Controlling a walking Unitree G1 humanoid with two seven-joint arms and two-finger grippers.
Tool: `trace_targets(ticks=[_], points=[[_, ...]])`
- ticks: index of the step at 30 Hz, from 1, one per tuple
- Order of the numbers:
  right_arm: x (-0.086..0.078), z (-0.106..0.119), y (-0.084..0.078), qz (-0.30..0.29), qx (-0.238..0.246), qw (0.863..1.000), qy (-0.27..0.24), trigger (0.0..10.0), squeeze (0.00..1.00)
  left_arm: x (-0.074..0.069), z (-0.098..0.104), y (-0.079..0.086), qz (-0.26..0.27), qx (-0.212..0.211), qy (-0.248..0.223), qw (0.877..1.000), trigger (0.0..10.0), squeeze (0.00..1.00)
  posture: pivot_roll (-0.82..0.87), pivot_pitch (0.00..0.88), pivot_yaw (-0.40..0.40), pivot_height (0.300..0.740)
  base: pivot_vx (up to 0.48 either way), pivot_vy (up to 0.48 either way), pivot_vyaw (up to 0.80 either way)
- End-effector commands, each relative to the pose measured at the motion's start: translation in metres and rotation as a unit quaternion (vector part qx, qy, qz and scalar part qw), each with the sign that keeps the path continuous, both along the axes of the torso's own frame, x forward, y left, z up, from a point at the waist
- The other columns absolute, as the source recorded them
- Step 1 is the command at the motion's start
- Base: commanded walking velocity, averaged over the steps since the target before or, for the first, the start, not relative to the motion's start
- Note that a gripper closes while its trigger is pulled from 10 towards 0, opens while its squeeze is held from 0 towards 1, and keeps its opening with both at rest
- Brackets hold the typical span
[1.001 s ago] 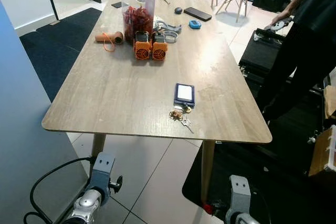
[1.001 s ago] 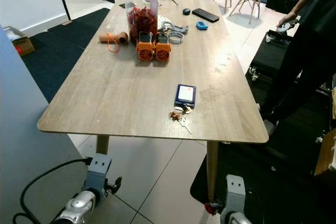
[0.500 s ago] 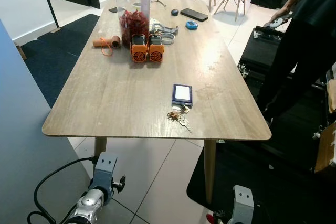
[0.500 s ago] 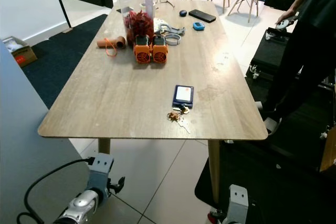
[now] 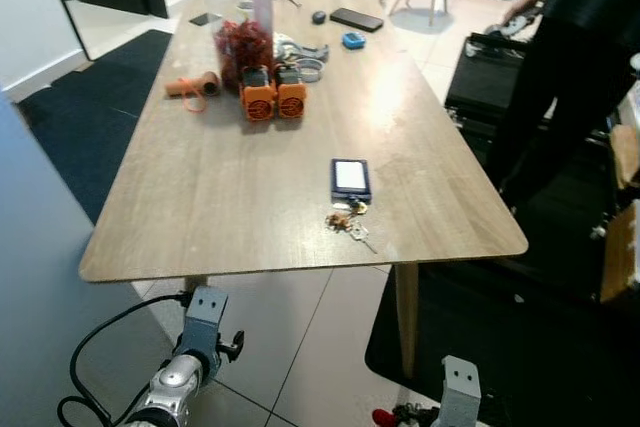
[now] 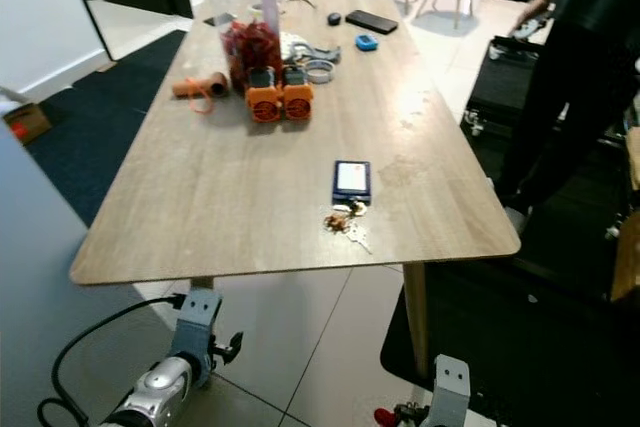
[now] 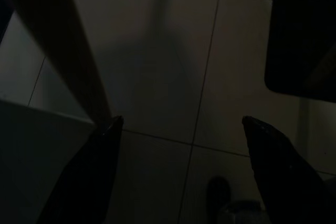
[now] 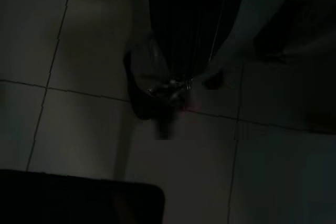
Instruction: Hang keys on a hook
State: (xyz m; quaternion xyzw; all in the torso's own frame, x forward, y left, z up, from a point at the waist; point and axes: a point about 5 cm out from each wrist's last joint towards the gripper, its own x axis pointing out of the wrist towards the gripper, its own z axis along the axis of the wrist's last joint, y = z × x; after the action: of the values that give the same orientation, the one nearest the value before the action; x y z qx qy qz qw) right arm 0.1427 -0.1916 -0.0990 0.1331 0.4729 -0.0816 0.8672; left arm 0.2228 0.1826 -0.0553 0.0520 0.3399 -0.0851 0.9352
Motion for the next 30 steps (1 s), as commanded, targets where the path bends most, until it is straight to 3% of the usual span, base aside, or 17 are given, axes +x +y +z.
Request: trace_targets(ticks=[1,30], points=[[-0.0004,0.0003,-0.0015,-0.003,-0.004,1.000,-0.004,10.0,0.00,-0.0003,0.0000,0.0012,-0.005,0.002,0.002,1.000,10.0,0.00,0.09,0.021,-0.021,0.740,0.000,0.000,0.00],[0.0014,0.0003,0.0038,0.012,-0.003,1.000,-0.004,10.0,0.00,-0.0021,-0.0003,0.0087,0.007,0.005,0.006,1.000,10.0,0.00,0.09,0.024,-0.020,0.740,0.000,0.000,0.00]])
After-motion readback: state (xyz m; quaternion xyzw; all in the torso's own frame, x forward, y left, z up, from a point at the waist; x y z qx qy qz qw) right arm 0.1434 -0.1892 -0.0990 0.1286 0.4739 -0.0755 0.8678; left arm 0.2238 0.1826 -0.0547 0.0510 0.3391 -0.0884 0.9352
